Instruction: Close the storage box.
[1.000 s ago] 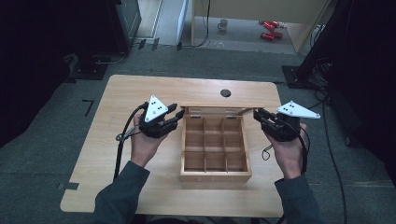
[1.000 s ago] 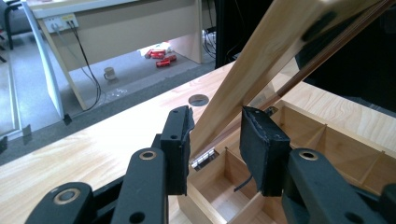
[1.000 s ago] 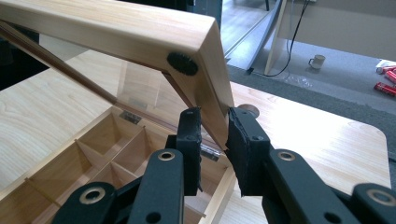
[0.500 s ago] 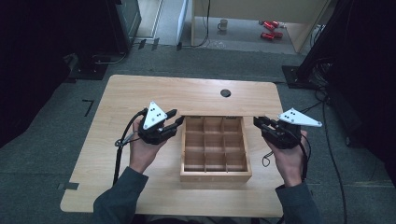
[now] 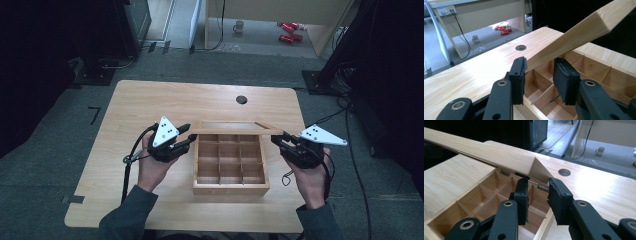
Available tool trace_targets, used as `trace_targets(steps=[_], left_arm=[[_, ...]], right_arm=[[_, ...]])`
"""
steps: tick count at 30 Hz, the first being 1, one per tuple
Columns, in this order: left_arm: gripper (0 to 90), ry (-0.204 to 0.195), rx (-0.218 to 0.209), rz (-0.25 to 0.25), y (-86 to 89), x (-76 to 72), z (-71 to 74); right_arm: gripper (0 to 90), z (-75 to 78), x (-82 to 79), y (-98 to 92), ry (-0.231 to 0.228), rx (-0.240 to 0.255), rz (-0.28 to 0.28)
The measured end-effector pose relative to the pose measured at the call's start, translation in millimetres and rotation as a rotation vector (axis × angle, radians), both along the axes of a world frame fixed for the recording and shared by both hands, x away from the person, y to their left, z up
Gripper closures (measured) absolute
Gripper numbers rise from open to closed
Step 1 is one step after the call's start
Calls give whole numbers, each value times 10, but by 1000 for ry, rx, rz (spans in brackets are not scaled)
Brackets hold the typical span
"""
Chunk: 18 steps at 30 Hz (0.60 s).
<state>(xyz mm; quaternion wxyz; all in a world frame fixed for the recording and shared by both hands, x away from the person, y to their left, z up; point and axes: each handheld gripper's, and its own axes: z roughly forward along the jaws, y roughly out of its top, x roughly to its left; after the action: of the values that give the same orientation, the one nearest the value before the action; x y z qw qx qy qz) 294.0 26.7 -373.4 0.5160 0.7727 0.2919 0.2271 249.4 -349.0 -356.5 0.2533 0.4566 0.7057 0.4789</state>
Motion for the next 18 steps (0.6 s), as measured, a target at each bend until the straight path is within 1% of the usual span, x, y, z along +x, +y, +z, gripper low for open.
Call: trace_targets(steps=[2,7,8,11,18], left_arm=[[623,-4,1,-1,0,-20,-9],[623,3,-7,-8,-1,-55,-39],[623,5,-10,-10,0,-62,-47],[620,10,-9,-12,1,-80,-67],[621,11,-12,-13,13,-135,-108]], right_arm=[[692,7,-39,-7,-4,3,8],[664,13,-131,4,-6,2,14],[664,13,-131,4,-6,2,14],[661,9,-198,7,-10,1,16],[661,-21,-252,6,-2,8,16]])
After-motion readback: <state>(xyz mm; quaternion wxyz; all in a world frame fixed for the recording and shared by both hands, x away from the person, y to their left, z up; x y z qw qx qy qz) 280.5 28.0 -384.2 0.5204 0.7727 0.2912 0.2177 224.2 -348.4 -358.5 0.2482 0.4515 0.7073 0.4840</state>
